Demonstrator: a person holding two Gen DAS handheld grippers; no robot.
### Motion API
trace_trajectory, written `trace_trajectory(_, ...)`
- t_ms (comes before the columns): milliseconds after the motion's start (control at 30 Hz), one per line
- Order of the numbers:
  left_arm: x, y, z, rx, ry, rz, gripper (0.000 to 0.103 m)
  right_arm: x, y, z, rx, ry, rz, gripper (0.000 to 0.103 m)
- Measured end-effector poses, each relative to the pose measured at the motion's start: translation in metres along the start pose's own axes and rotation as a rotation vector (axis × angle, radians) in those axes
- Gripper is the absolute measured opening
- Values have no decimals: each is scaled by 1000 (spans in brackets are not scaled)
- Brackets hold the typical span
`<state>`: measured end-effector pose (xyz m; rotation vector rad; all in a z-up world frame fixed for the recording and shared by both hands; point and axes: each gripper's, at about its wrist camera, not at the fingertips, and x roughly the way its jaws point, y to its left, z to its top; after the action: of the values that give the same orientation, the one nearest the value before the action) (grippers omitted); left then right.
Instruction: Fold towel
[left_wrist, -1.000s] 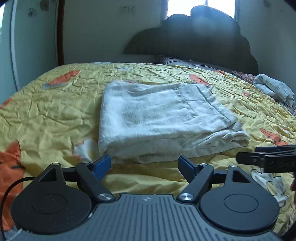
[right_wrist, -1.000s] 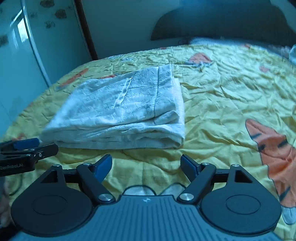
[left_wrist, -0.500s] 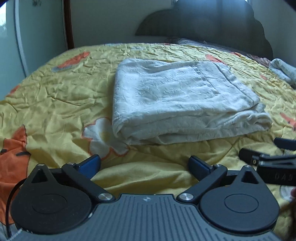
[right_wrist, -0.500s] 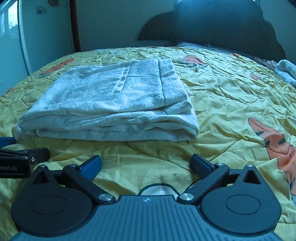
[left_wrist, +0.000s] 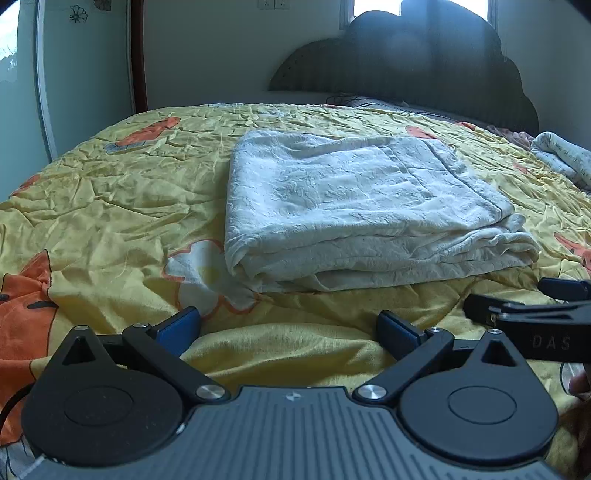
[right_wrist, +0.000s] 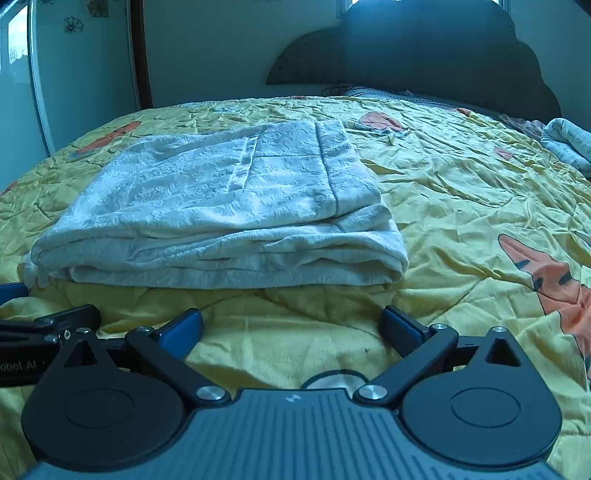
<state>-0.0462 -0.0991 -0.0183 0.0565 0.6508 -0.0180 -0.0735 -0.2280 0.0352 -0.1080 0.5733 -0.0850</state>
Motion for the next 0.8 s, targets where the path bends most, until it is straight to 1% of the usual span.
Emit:
trace_trajectory(167,1,-2,0,15,5,13,103,-1,0,-3,1,-11,-2,103)
trace_trajectory(800,2,1,0,12,3,8,103,-2,0,-3,4,-12,-1,103)
